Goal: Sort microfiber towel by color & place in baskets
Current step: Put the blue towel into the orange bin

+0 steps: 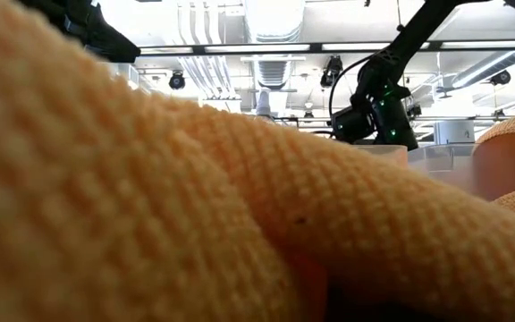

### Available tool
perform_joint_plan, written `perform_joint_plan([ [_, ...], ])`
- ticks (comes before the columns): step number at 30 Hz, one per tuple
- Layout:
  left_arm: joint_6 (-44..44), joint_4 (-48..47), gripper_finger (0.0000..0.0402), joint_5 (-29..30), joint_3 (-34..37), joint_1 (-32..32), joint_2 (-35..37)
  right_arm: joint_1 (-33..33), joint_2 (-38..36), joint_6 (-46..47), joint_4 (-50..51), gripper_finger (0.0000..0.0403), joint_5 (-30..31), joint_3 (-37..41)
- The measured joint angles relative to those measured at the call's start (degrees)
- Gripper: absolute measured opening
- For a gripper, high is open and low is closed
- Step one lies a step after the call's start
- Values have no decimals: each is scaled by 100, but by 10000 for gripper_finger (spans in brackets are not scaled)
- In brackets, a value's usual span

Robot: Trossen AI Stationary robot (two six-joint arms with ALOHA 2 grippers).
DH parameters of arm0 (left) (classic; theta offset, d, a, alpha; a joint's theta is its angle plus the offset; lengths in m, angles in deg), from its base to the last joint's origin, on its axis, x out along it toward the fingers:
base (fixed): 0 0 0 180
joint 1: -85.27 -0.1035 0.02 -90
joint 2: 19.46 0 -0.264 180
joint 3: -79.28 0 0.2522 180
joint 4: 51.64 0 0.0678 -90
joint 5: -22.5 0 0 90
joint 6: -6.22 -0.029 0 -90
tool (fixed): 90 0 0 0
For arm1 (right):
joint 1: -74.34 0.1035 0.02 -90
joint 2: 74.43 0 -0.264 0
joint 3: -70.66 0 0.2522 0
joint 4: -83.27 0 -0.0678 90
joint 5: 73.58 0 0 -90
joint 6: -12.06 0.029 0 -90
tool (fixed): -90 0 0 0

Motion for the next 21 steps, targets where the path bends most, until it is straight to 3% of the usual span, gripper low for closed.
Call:
perform_joint_plan([
  [8,86,2,132,0,0,0,15,0,-446,75,308,23,-35,-53],
  [21,114,50,132,2,-71,0,26,0,-2387,1143,325,23,-35,-281],
])
